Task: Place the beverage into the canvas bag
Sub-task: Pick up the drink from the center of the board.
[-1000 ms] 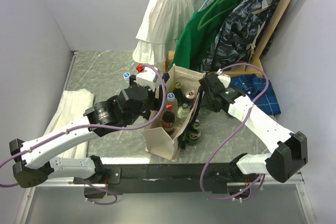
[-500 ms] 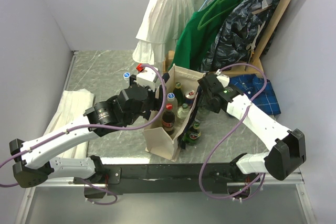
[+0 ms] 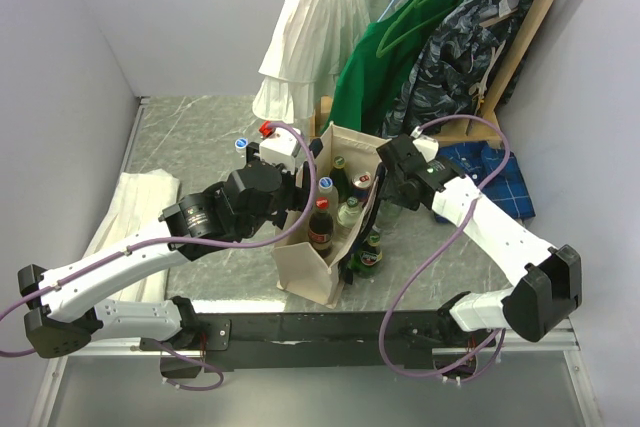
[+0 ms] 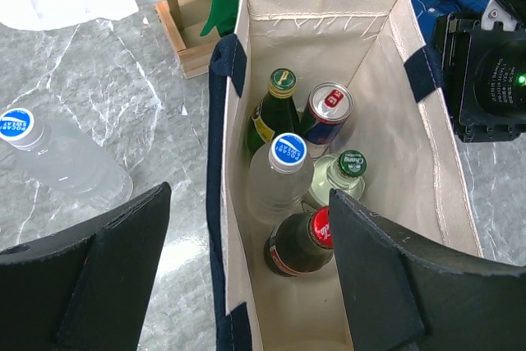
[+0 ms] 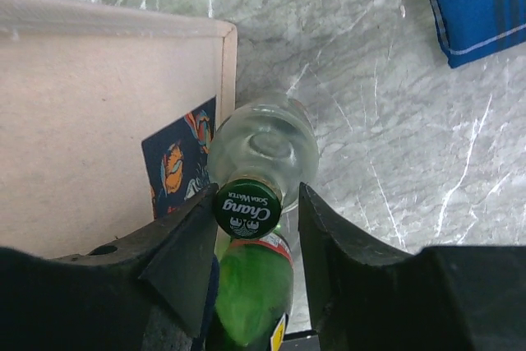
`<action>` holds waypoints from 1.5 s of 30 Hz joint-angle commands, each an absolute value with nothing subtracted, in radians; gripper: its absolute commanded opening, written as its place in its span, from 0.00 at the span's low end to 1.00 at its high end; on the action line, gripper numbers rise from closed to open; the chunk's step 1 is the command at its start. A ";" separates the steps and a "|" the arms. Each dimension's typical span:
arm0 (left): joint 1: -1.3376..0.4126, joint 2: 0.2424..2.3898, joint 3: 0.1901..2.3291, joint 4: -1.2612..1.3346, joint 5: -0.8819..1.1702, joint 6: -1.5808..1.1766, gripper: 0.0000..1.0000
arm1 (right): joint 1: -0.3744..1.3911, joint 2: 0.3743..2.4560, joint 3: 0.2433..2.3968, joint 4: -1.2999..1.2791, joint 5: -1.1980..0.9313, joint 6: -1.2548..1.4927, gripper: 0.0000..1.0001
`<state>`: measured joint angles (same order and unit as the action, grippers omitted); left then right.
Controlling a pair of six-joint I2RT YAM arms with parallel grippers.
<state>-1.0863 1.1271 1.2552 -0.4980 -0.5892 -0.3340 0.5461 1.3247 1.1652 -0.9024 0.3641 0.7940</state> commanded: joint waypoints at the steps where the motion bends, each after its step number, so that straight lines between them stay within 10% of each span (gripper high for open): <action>1: -1.089 1.114 1.266 -0.469 -0.604 -0.318 0.82 | 0.542 1.335 1.212 -0.914 0.413 0.773 0.49; 14: -1.089 1.127 1.272 -0.465 -0.609 -0.308 0.83 | 0.543 1.364 1.207 -0.891 0.390 0.753 0.41; 22: -1.089 1.124 1.270 -0.469 -0.611 -0.311 0.83 | 0.543 1.384 1.218 -0.888 0.383 0.744 0.00; 45: -1.065 1.101 1.259 -0.644 -0.488 -0.423 0.85 | 0.546 1.226 1.338 -1.028 0.446 0.753 0.00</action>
<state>-1.0805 1.1282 1.2552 -0.5819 -0.5430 -0.3717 0.5461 1.3319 1.2312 -1.0225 0.3779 0.7494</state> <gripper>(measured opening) 0.856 0.398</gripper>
